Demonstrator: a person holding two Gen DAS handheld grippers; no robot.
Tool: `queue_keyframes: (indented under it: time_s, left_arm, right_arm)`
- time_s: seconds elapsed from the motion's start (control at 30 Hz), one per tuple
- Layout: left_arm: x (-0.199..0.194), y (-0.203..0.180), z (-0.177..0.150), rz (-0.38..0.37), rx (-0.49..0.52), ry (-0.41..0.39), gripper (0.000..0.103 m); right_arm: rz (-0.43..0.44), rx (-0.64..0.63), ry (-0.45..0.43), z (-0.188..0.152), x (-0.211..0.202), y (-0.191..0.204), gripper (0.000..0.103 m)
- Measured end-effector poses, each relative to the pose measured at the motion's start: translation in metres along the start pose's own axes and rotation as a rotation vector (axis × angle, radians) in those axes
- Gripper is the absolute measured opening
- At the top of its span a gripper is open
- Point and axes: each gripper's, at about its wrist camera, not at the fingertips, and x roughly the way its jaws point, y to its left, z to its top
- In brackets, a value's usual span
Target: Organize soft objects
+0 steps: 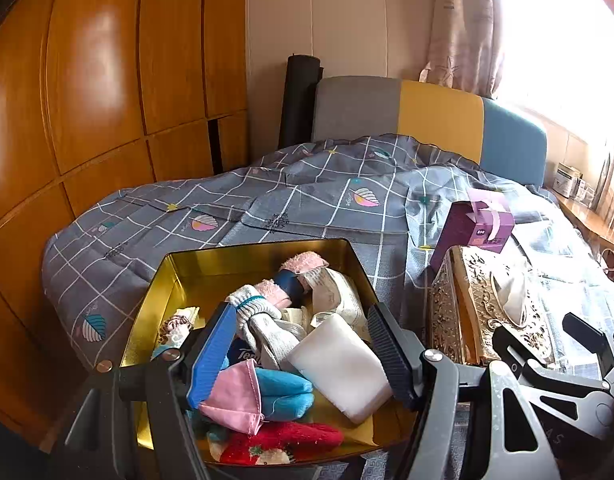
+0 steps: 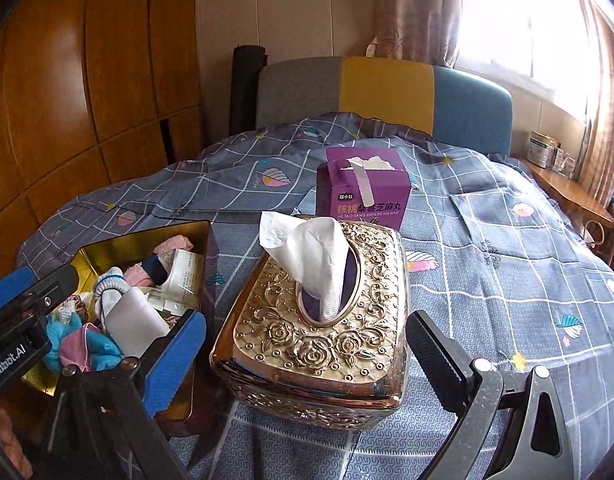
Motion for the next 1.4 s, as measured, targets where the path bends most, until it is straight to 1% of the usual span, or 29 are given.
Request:
queue_keyframes:
  time_s: [1.07,1.27,1.4]
  left_arm:
    - [-0.0065,0.0026,0.0005,-0.001,-0.020,-0.010,0.069]
    - [-0.0073,0.0010,0.0000,0.009,-0.015,-0.011,0.069]
    - [-0.0065,-0.0007,-0.0001,-0.003,-0.007,-0.001,0.069]
  right_arm:
    - [0.004,-0.002,0.001,-0.0026,-0.0006,0.0032,0.101]
    - [0.002,-0.006,0.003,-0.0030,-0.0008,0.0043,0.101]
    - [0.002,-0.006,0.003,-0.0028,-0.0008,0.0050,0.101]
